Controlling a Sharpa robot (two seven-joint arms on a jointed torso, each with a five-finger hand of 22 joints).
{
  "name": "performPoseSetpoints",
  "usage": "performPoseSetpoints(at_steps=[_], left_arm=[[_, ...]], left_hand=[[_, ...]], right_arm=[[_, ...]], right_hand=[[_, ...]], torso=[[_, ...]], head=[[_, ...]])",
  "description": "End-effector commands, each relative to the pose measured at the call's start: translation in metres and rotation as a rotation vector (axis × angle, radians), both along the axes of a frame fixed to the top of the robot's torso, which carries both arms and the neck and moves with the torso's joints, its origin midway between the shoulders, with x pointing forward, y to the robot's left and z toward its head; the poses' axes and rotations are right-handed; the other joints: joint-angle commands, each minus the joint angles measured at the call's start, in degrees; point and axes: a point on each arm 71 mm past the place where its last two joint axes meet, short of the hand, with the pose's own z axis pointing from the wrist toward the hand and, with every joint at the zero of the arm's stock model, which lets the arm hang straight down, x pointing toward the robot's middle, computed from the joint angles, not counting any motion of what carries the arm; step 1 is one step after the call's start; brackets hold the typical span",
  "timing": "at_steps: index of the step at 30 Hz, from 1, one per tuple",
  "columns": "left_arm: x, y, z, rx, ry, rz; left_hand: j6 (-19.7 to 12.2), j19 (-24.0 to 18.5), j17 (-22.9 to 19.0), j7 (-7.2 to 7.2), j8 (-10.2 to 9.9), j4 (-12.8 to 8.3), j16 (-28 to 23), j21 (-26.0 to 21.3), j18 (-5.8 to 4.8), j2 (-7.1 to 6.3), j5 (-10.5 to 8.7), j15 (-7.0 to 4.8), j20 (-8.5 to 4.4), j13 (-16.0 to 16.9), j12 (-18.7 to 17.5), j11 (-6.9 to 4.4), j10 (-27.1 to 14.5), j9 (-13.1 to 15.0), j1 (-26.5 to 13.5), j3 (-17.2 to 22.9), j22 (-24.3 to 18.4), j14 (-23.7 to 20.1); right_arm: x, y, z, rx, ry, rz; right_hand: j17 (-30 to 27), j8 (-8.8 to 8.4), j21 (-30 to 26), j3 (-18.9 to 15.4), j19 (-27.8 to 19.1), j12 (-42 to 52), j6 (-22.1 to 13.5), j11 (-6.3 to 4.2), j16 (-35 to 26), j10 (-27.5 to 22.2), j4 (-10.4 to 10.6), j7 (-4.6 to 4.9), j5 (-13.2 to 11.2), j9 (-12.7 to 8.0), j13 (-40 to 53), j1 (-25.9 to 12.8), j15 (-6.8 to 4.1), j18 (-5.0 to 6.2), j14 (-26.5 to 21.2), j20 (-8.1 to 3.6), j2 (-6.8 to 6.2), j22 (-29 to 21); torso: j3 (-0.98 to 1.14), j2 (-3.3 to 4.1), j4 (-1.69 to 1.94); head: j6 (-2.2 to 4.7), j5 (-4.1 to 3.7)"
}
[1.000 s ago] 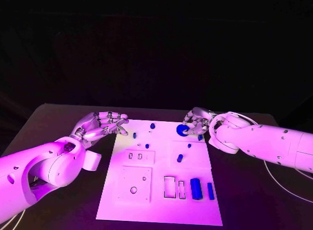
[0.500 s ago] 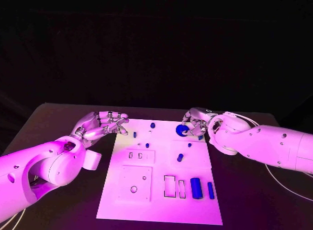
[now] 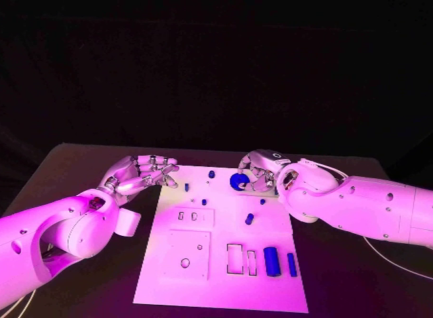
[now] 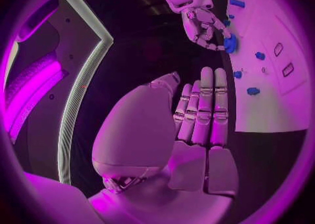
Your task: Assemble the parts on the task board
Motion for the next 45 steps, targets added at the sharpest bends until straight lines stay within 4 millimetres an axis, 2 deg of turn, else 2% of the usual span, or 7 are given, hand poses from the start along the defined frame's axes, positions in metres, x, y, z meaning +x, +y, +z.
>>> performPoseSetpoints(at_steps=[1,9,17,24,27,32,45], left_arm=[[0.000,-0.003,0.001,-0.011,0.002,-0.021],[-0.001,-0.006,0.001,-0.013,0.003,-0.027],[-0.001,-0.006,0.001,-0.012,0.004,-0.028],[0.000,-0.007,0.000,-0.013,0.006,-0.031],[0.000,-0.008,0.000,-0.013,0.006,-0.031],[0.000,-0.009,0.000,-0.013,0.004,-0.032],[0.001,-0.009,0.000,-0.012,0.004,-0.033]], left_hand=[[-0.5,-0.4,0.1,1.31,0.2,0.0,0.3,0.3,0.54,-0.07,-0.34,0.03,-0.14,0.0,-0.3,0.17,0.2,0.1,-0.7,0.5,0.1,-0.3],[-0.5,-0.4,0.1,1.31,0.2,0.0,0.3,0.3,0.54,-0.07,-0.34,0.03,-0.14,0.0,-0.3,0.17,0.2,0.1,-0.7,0.5,0.1,-0.3],[-0.5,-0.4,0.1,1.31,0.2,0.0,0.3,0.3,0.54,-0.07,-0.34,0.03,-0.14,0.0,-0.3,0.17,0.2,0.1,-0.7,0.5,0.1,-0.3],[-0.6,-0.5,0.2,1.36,0.2,0.0,0.4,0.4,0.54,-0.07,-0.32,0.06,-0.11,0.0,-0.3,0.21,0.1,0.1,-0.7,0.6,0.1,-0.4],[-0.6,-0.5,0.2,1.36,0.2,0.0,0.4,0.4,0.54,-0.07,-0.32,0.06,-0.11,0.0,-0.3,0.21,0.1,0.1,-0.7,0.6,0.1,-0.4],[-0.6,-0.5,0.2,1.36,0.2,0.0,0.4,0.4,0.54,-0.07,-0.32,0.06,-0.11,0.0,-0.3,0.21,0.1,0.1,-0.7,0.6,0.1,-0.4],[-0.6,-0.6,0.2,1.39,0.1,0.0,0.5,0.4,0.54,-0.06,-0.32,0.08,-0.10,0.0,-0.4,0.23,0.0,0.1,-0.8,0.6,0.1,-0.4]], right_arm=[[-0.004,0.014,0.010,0.021,-0.105,-0.001],[-0.010,0.048,0.014,0.041,-0.122,0.056],[-0.001,0.066,0.009,0.024,-0.120,0.060],[0.004,0.083,0.003,0.000,-0.104,0.071],[0.005,0.086,0.001,-0.008,-0.100,0.072],[0.007,0.091,-0.001,-0.022,-0.091,0.075],[0.007,0.090,-0.006,-0.030,-0.081,0.074]], right_hand=[[11.8,-0.25,0.5,0.5,1.2,0.4,0.6,0.12,0.4,0.5,0.1,-0.08,0.3,0.1,7.3,-0.2,-0.24,-1.05,5.2,0.07,0.03,8.1],[11.9,-0.27,0.7,0.8,1.3,0.5,0.6,0.08,0.4,0.6,0.0,-0.12,0.3,0.1,7.5,-0.2,-0.28,-1.09,5.2,0.03,0.10,8.2],[11.9,-0.30,0.6,1.0,1.3,0.4,0.6,0.06,0.4,0.6,-0.1,-0.12,0.3,0.1,7.4,-0.1,-0.30,-1.07,5.2,0.01,0.15,8.1],[12.0,-0.34,0.5,1.1,1.2,0.4,0.6,0.06,0.5,0.5,-0.1,-0.11,0.3,0.1,7.3,-0.1,-0.31,-1.04,5.2,0.00,0.13,8.1],[12.1,-0.39,0.5,1.1,1.2,0.4,0.5,0.07,0.5,0.5,-0.1,-0.09,0.3,0.1,7.3,-0.1,-0.31,-1.05,5.2,0.00,0.08,8.1],[12.0,-0.44,0.6,1.2,1.3,0.4,0.5,0.10,0.5,0.5,-0.1,-0.07,0.3,0.1,7.3,-0.2,-0.31,-1.08,5.2,-0.01,0.03,8.2],[12.1,-0.50,0.6,1.2,1.3,0.3,0.4,0.12,0.5,0.5,-0.1,-0.04,0.3,0.1,7.3,-0.3,-0.30,-1.08,5.2,-0.01,-0.02,8.2]], torso=[[-0.02,0.05,0.01],[-0.10,0.03,0.05],[-0.01,0.15,0.18],[-0.02,0.18,0.09],[-0.04,0.14,0.10],[-0.03,0.13,-0.16],[0.09,0.04,-0.02]], head=[[0.05,-0.02],[-0.01,0.09],[0.01,0.39],[-0.22,0.57],[-0.41,0.55],[-0.65,0.56],[-0.71,0.80]])
